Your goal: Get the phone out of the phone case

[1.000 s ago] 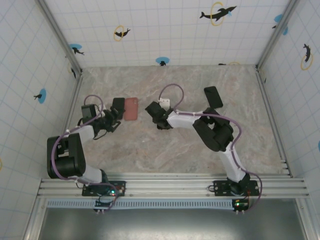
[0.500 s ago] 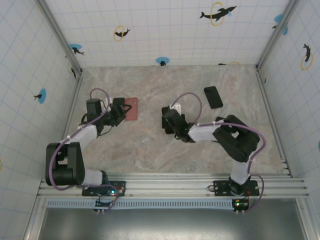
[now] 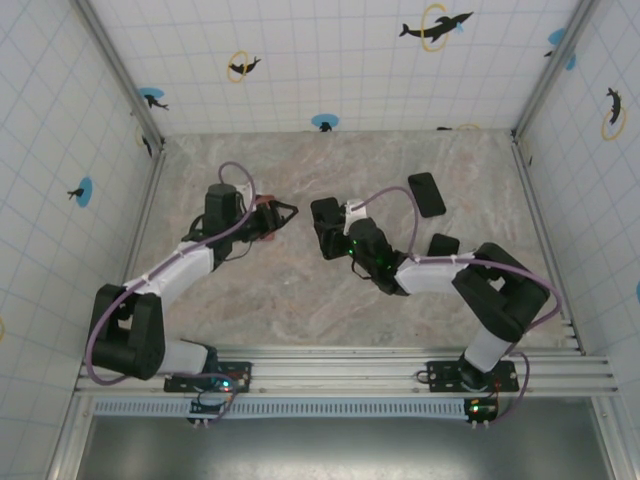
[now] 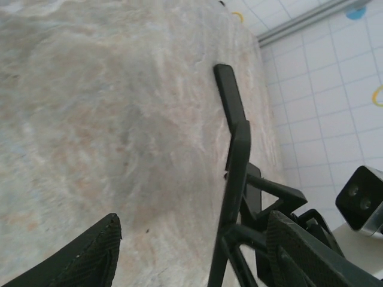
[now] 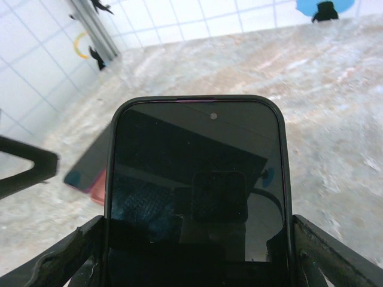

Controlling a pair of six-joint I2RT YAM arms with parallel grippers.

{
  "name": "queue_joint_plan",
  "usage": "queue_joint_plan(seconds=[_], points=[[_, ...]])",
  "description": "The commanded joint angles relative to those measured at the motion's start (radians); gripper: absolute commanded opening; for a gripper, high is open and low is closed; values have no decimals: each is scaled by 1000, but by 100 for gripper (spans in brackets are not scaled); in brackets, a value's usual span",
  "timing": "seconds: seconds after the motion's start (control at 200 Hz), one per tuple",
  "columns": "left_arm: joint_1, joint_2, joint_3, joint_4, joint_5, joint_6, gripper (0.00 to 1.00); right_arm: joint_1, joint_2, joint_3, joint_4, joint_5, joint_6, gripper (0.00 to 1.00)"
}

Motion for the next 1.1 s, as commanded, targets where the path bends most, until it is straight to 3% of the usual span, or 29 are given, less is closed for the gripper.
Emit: queue_joint_plan(seconds=[0.0,0.716,0.841,0.916,1.011,1.091], points=[[-35,36,63,36,-28,28,62,-12,-54,-6,111,-58,-1,50],[-115,172,195,-8,34,35,22,-29,-101,17,91,-146,17,50],[-114,182,196,25,64,-1,7,-31,-109,16,93,-160,3,51],[-115,178,195,44,68,-25,6,-30,-116,7,93,-169,-7,56],[-115,172,234,61,70,-51,5,-33,-134,-19,98,-183,-13,77],[-115,171,257,68,70,-66,6,-37,-159,-47,99,-202,-15,85]])
